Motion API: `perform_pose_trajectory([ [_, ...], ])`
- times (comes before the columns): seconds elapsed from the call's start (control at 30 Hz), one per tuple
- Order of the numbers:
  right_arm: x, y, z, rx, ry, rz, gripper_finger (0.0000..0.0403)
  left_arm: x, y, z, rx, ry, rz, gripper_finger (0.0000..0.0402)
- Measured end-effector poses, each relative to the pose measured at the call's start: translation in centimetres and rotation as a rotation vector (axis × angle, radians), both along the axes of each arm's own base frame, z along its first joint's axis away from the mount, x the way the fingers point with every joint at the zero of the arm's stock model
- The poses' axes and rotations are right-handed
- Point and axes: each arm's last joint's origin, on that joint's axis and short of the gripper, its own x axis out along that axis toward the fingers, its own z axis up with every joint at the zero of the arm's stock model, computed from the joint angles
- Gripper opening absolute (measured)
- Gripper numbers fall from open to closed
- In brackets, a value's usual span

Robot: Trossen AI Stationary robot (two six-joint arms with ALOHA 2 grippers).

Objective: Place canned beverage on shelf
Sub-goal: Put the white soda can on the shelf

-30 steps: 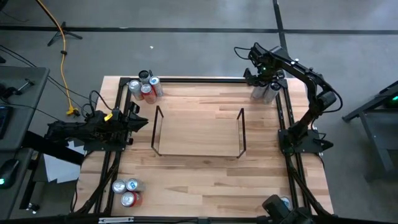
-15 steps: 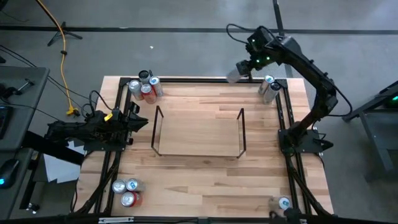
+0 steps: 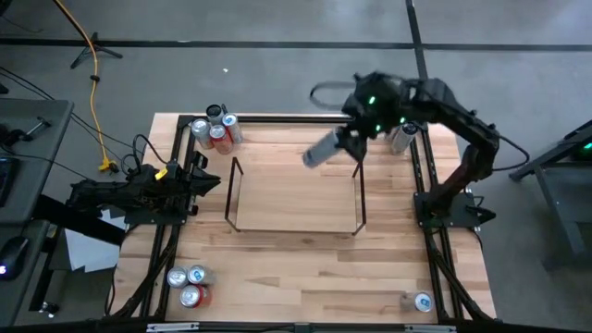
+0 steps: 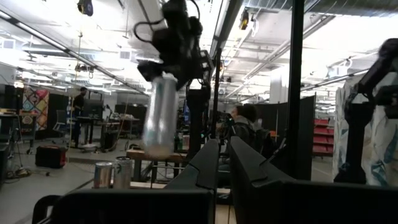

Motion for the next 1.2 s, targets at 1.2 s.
perform_pose_trajectory([
  [1.2,7.1,-0.2,-8.4,0.037,0.369,-0.136,0.0242,0.0,0.0,0.0,0.000,0.005,0.000,0.0003],
])
